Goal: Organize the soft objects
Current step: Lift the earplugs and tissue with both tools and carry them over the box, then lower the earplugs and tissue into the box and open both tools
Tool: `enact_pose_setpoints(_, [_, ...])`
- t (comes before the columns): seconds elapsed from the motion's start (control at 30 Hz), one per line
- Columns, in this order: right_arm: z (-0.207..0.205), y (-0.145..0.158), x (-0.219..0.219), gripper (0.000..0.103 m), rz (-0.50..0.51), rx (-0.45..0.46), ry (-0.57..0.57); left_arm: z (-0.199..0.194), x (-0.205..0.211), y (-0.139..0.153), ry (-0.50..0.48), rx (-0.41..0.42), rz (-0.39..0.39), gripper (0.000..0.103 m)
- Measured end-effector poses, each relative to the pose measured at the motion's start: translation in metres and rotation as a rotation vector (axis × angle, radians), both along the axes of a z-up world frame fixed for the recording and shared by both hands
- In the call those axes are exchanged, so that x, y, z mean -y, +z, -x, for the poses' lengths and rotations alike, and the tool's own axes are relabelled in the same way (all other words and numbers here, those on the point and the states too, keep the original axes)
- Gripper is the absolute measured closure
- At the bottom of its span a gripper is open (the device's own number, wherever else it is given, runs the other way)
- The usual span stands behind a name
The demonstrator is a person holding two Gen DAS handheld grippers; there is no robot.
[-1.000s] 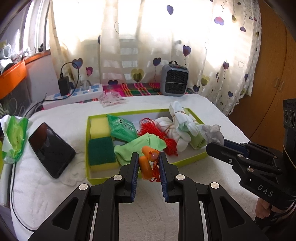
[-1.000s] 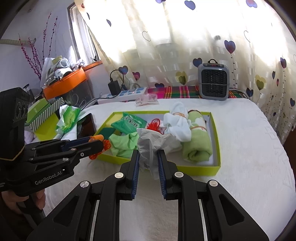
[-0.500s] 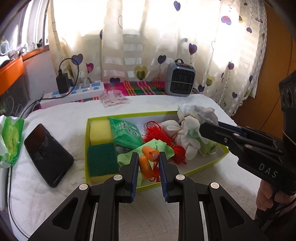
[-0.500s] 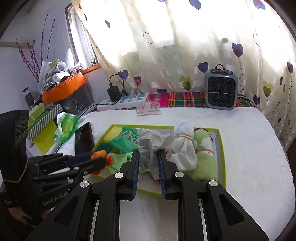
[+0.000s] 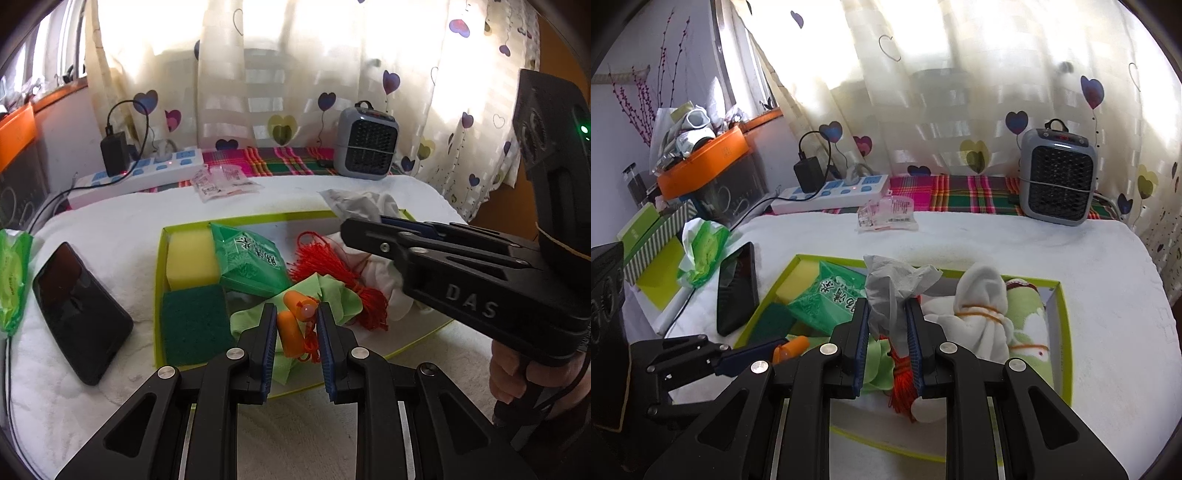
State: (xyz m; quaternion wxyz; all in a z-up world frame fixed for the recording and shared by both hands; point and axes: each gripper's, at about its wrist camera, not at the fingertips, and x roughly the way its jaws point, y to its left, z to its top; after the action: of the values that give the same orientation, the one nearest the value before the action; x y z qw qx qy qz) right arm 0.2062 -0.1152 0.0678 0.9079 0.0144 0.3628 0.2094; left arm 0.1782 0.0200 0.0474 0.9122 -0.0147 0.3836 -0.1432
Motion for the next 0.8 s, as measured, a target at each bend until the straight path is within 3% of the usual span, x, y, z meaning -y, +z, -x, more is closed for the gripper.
enact_pose_setpoints(0.57, [-0.027, -0.022, -0.019, 0.082, 0.061, -0.051, 0.017, -0.006, 0.0, -0.011, 0.0, -0.038, -0.001, 0.083])
enact_pose_setpoints(0.8, [-0.03, -0.027, -0.02, 0.082, 0.064, -0.065, 0.018, -0.006, 0.002, -0.011, -0.014, -0.042, 0.007, 0.073])
